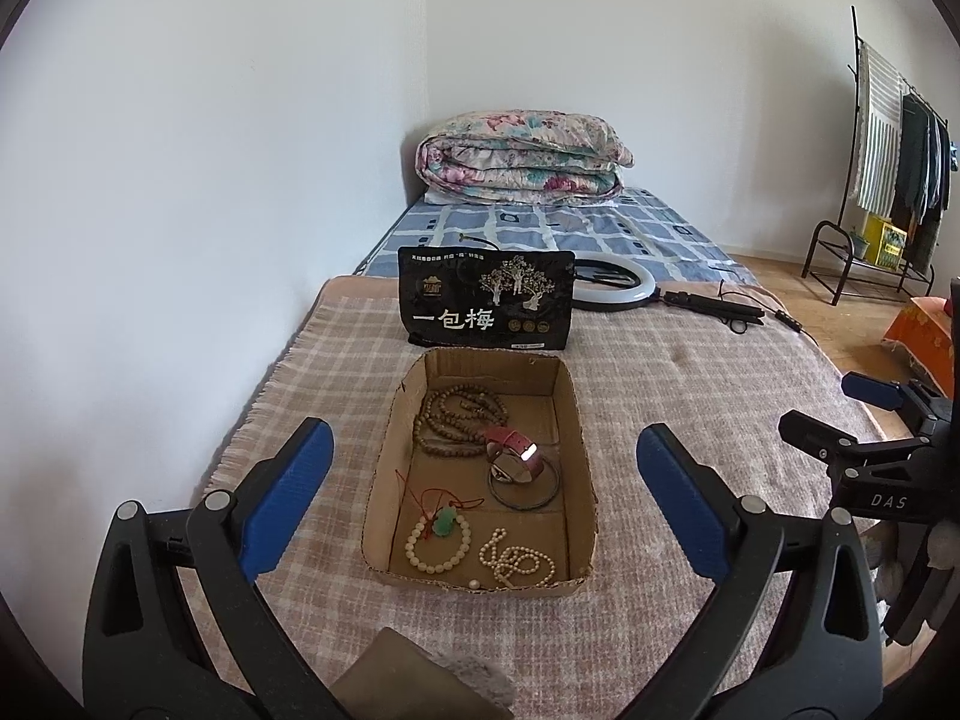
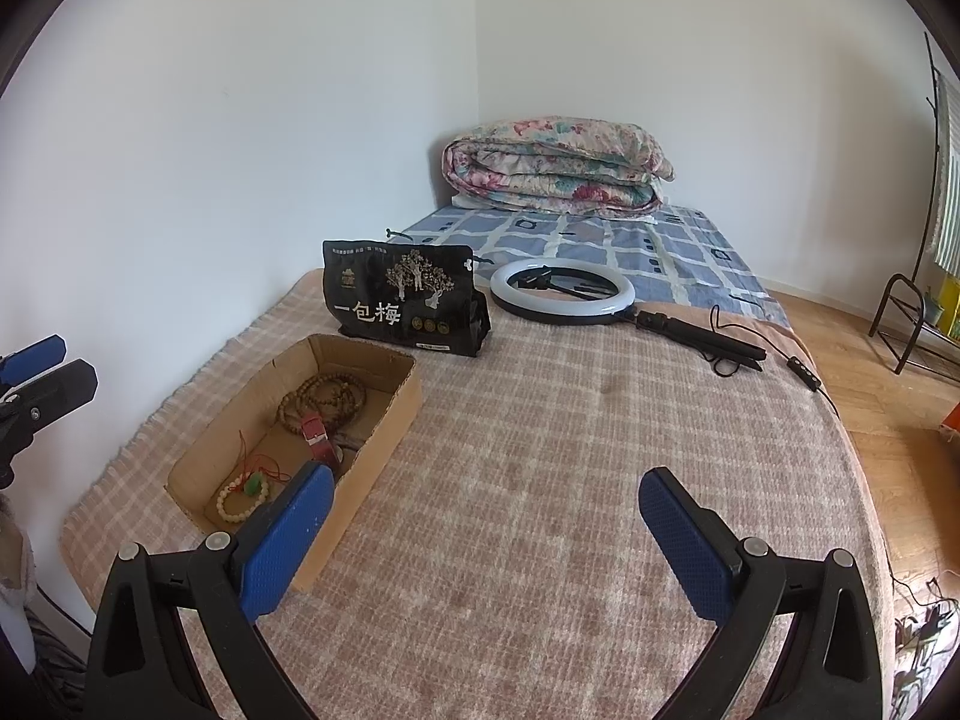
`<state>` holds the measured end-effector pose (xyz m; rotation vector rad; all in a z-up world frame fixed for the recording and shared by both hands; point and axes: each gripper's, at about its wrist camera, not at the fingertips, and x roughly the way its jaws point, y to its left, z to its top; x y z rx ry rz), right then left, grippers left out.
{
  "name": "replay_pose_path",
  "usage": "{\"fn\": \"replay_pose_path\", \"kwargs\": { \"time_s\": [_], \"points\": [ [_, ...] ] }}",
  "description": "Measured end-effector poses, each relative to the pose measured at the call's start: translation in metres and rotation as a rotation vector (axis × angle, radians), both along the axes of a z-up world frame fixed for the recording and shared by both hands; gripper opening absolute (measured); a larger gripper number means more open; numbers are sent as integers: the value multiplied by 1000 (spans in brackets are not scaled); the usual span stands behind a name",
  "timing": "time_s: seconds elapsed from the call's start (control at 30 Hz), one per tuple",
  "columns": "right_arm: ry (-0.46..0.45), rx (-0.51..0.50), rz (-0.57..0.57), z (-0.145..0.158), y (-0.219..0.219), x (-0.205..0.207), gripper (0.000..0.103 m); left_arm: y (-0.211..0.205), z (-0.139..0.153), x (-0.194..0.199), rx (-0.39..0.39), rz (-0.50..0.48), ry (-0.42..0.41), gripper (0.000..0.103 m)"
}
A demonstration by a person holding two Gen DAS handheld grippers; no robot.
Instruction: Organize jewelry
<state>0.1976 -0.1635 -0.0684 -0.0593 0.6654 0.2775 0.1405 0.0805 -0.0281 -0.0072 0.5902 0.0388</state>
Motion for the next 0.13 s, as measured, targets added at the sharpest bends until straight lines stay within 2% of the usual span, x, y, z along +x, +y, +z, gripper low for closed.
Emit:
{"fn": "replay_pose_path", "kwargs": {
  "time_s": [0.13],
  "points": [
    [6,1,1,-2,0,1,103,-2,0,-3,29,24,-24,103]
  ]
}}
